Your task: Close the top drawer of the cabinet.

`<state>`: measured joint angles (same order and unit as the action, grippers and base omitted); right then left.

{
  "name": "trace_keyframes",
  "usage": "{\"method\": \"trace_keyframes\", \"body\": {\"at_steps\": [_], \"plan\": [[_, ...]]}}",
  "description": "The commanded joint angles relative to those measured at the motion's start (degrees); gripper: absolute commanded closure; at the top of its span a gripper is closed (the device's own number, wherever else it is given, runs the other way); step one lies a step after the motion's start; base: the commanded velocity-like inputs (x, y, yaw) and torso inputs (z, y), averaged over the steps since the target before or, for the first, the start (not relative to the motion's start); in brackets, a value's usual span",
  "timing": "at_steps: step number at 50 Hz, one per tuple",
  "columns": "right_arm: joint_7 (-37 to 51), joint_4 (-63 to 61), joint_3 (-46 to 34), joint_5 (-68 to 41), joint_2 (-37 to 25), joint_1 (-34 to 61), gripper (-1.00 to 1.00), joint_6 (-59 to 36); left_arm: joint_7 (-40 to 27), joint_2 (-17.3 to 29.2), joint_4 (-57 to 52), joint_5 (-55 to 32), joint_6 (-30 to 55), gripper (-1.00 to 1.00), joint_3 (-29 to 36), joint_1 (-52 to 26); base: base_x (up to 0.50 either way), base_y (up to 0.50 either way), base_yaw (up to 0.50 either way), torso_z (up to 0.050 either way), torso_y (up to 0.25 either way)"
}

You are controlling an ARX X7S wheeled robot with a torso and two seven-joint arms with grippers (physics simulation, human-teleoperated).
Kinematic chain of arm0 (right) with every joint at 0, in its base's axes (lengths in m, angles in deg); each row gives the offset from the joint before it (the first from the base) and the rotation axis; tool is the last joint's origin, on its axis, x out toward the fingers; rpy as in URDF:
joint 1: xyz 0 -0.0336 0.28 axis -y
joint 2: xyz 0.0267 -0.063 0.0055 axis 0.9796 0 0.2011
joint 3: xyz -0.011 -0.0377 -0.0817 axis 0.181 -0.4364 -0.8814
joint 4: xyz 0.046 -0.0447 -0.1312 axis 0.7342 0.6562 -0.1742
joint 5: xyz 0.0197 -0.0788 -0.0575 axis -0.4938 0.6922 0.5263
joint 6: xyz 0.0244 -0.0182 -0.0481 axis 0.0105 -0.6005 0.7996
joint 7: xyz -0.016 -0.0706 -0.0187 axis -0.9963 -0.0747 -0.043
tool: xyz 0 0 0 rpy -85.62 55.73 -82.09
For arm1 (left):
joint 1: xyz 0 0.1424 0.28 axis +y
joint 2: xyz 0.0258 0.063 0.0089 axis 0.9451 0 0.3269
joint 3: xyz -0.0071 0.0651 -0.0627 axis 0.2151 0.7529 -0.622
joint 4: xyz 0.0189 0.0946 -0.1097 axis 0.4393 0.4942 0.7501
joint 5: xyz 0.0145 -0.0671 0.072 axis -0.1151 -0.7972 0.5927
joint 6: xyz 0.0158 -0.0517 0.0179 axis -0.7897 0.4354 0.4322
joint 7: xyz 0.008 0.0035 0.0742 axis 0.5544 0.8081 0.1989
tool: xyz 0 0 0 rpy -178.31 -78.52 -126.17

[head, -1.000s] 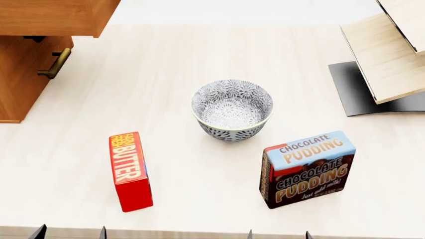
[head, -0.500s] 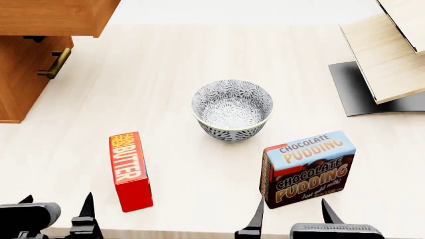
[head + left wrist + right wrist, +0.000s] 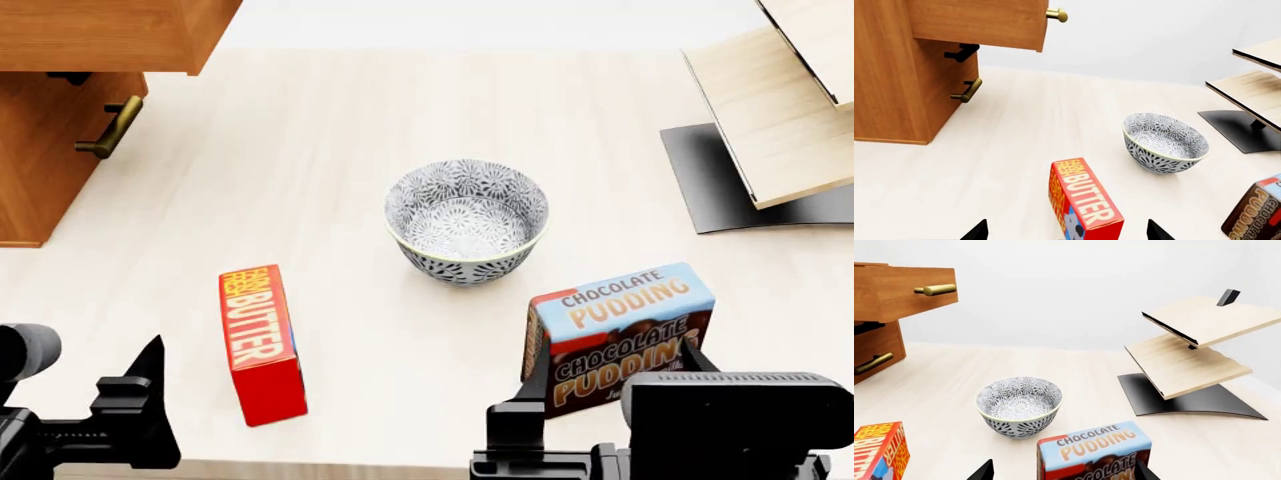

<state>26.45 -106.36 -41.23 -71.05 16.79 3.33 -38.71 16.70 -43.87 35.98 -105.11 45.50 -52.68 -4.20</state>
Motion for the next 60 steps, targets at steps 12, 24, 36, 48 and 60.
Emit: {"method": "trace_keyframes", "body": {"at_steps": [12, 24, 36, 48, 60], "plan": [[-1.8, -2.3, 1.4, -2.7, -0.6, -1.4, -1.0, 2.5, -1.6, 1.3, -1.6, -2.5, 1.4, -1.0, 0.1, 0.4, 0.0, 0.08, 0.0, 0.0, 0.0], [-1.7, -2.1, 0.9, -3.1, -1.0, -2.3, -1.0, 3.6, -2.4, 1.5, -1.5, -3.1, 0.6, -1.0, 0.0, 0.8, 0.0, 0.5, 0.0, 0.0, 0.0], [-1.1, -2.2, -0.1, -3.2, -1.6, -2.5, -1.0, 3.8, -3.4, 1.9, -1.1, -3.1, -1.5, -1.0, 0.2, 1.3, 0.0, 0.5, 0.0, 0.0, 0.0], [-0.9, -2.3, 0.0, -4.0, -1.6, -2.8, -1.0, 3.9, -4.2, 2.1, -1.2, -3.5, -2.5, -1.0, 0.3, 1.7, 0.0, 0.5, 0.0, 0.0, 0.0], [-1.1, -1.8, -2.2, -2.5, -3.0, -5.0, -1.0, 9.3, -4.7, 2.3, -0.8, -4.0, -3.5, -1.0, 0.1, 2.4, 0.02, 0.5, 0.0, 0.0, 0.0]]}}
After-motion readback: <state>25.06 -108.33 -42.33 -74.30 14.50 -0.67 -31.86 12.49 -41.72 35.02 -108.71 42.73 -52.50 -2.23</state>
